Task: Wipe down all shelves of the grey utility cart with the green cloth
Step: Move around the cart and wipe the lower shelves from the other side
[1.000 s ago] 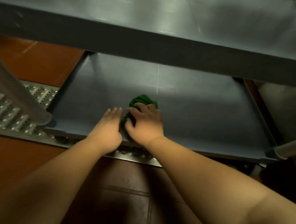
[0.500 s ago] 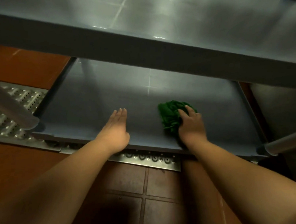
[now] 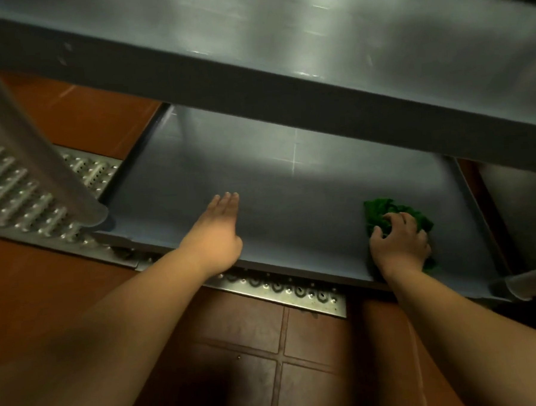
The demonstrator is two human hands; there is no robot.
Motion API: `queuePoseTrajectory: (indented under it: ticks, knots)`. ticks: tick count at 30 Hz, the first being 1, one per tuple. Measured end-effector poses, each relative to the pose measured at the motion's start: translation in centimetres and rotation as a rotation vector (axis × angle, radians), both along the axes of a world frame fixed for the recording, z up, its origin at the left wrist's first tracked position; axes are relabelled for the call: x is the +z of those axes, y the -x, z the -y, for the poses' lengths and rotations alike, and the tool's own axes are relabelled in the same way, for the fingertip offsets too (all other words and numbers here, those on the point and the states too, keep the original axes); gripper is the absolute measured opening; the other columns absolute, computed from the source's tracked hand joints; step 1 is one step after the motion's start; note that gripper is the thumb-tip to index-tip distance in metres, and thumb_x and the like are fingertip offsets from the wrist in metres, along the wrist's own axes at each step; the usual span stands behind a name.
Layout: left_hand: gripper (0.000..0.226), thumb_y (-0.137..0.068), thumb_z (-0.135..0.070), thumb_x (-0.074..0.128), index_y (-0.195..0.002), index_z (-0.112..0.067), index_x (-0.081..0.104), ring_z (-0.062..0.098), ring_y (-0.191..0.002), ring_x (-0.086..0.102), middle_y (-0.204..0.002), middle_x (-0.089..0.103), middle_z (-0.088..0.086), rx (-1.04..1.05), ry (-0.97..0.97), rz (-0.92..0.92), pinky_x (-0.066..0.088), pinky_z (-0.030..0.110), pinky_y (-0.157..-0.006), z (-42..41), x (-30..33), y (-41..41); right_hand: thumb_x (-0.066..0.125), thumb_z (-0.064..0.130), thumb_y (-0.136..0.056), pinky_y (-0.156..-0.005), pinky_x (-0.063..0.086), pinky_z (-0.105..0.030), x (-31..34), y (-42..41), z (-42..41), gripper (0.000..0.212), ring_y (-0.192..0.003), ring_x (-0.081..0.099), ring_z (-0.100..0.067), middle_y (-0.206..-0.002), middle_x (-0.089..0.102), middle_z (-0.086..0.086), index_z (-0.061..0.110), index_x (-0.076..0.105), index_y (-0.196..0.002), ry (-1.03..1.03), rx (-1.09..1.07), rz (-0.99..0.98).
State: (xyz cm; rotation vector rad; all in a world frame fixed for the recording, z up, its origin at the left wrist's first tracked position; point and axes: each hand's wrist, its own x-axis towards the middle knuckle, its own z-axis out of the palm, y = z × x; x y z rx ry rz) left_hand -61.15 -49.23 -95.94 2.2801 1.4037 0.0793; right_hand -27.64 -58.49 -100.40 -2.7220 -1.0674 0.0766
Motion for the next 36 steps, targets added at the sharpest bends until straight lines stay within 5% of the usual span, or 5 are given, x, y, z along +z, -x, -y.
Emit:
queuePoseTrajectory:
  ticks: [15, 21, 27, 31, 36]
  knots:
    - [0.077, -0.088, -0.006, 0.041, -0.154, -0.011, 0.002, 0.019, -0.15, -0.005, -0.163, 0.001, 0.004, 0.236, 0.058, 0.04, 0.005, 0.033, -0.122, -0.4, -1.0, 13.3, 0.056, 0.039, -0.091, -0.097, 0.041, -0.049, 0.0, 30.8, -10.9, 0.042, -0.128, 0.04, -0.04, -0.149, 0.04, -0.002, 0.031, 0.051, -0.132, -0.049, 0.733, -0.016]
    - [0.076, -0.092, -0.009, 0.041, -0.154, -0.012, -0.001, 0.017, -0.15, -0.007, -0.163, -0.002, 0.003, 0.191, 0.047, 0.038, 0.005, 0.032, -0.122, -0.1, -0.1, 10.3, 0.059, 0.037, -0.088, -0.085, 0.044, -0.041, 0.7, 25.3, -9.7, 0.045, -0.114, 0.047, -0.036, -0.144, 0.04, 0.001, 0.033, 0.047, -0.132, -0.007, 0.753, 0.028]
    - [0.074, -0.096, -0.017, 0.038, -0.153, -0.013, -0.009, 0.017, -0.149, -0.01, -0.163, -0.009, 0.001, 0.129, 0.119, -0.025, 0.001, 0.03, -0.121, 0.9, 2.1, 4.2, 0.06, 0.033, -0.086, -0.09, 0.045, -0.044, 2.2, 13.8, -5.1, 0.047, -0.117, 0.046, -0.036, -0.143, 0.038, 0.0, 0.032, 0.045, -0.131, 0.155, 0.47, 0.025]
    - [0.073, -0.095, -0.013, 0.039, -0.154, -0.01, -0.003, 0.019, -0.15, -0.007, -0.163, -0.004, 0.005, 0.167, 0.164, 0.044, 0.002, 0.028, -0.121, 3.6, 4.9, 2.5, 0.059, 0.027, -0.088, -0.088, 0.05, -0.05, 4.4, 7.6, -1.7, 0.041, -0.113, 0.05, -0.04, -0.135, 0.043, -0.007, 0.025, 0.048, -0.128, 0.231, 0.251, -0.112]
    - [0.077, -0.09, -0.006, 0.045, -0.155, -0.014, 0.005, 0.018, -0.15, 0.0, -0.163, 0.005, 0.003, 0.266, 0.231, 0.165, 0.007, 0.027, -0.119, 9.3, 10.0, 4.3, 0.06, 0.023, -0.092, -0.079, 0.051, -0.039, 9.9, 7.8, 1.3, 0.04, -0.102, 0.062, -0.04, -0.121, 0.061, -0.019, 0.011, 0.052, -0.13, 0.174, 0.214, -0.262]
